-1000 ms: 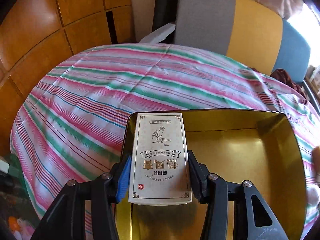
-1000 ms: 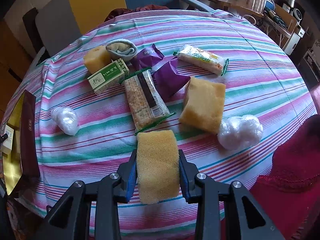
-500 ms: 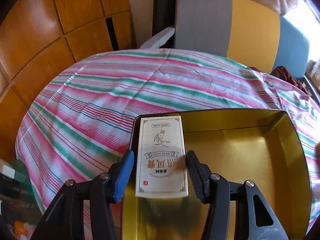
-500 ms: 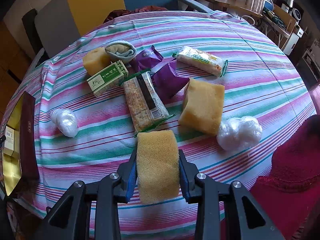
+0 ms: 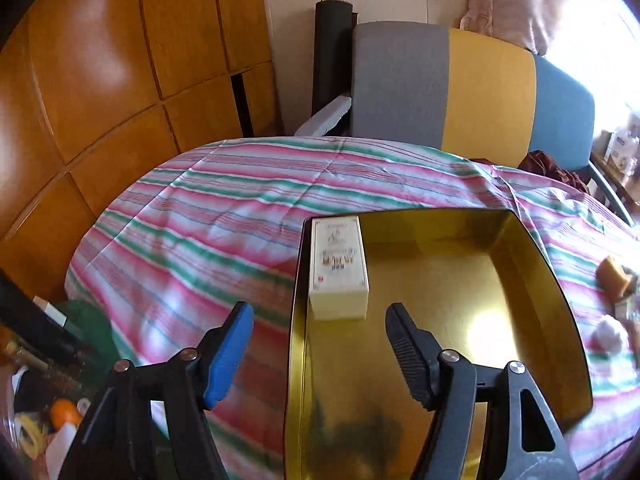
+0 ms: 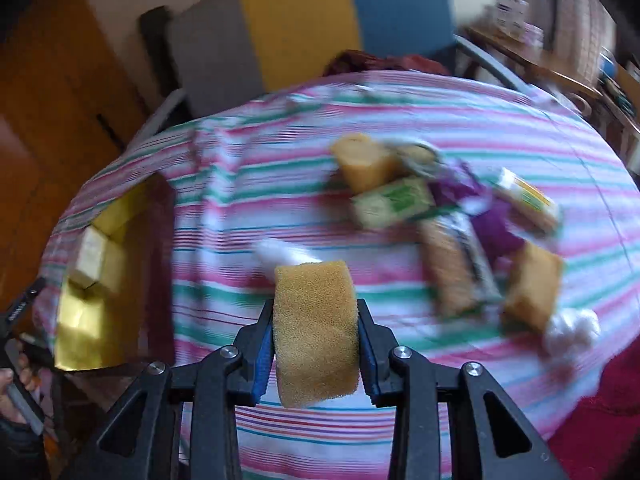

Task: Organize objects
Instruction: 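Lower the yellow sponge cake into the tray beside the white box, open right gripper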

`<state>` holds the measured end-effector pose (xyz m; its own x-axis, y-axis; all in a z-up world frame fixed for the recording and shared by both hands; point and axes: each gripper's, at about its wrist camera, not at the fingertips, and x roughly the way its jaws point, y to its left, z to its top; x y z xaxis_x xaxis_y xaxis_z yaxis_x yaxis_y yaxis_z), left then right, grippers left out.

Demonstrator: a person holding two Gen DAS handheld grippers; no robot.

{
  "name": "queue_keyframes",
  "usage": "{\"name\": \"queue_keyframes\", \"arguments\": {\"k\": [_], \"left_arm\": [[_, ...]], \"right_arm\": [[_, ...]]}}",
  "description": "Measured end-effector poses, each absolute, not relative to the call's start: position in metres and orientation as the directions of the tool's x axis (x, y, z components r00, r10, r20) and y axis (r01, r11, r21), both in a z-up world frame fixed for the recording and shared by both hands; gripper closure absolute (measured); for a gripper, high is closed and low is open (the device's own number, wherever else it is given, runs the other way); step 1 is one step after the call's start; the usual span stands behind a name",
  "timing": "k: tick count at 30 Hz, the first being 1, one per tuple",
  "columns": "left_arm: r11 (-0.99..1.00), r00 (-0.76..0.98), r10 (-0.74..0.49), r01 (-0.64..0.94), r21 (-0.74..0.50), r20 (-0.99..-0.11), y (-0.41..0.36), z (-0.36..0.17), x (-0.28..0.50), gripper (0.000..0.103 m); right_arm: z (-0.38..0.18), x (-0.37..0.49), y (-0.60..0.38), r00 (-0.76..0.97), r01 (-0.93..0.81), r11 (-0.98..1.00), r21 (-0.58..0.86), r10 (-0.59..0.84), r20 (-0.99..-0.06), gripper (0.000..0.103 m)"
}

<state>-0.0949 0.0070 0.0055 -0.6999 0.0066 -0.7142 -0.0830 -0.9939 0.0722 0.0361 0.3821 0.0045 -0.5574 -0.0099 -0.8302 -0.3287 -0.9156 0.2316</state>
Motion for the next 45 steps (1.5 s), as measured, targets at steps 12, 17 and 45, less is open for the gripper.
{"name": "queue_keyframes", "arguments": {"k": [12,17,45], "left_arm": [[-0.992,-0.744,-0.055,-0.037,0.124,-0.665,-0.010,0.015,-0.059,0.033],[-0.989,-0.762,-0.076,-0.024,0.145,-0.643,-0.019,0.018,-0.054,0.033],[-0.993,-0.777,-0.085,0.012,0.120,-0.624,-0.036,0.019,-0.050,0.028]], "right_arm": [[-0.001,-0.060,0.229,-0.502,0.054,-0.936,0.347,-0.326,-0.801,0.067],[-0.018,-0.087,0.189,-0.432,0.092,-0.919,0.383,-0.384,-0.816,0.067],[0.000,-0.100,0.169,-0.527,0.085,-0.927,0.366,-0.353,-0.773,0.058]]}}
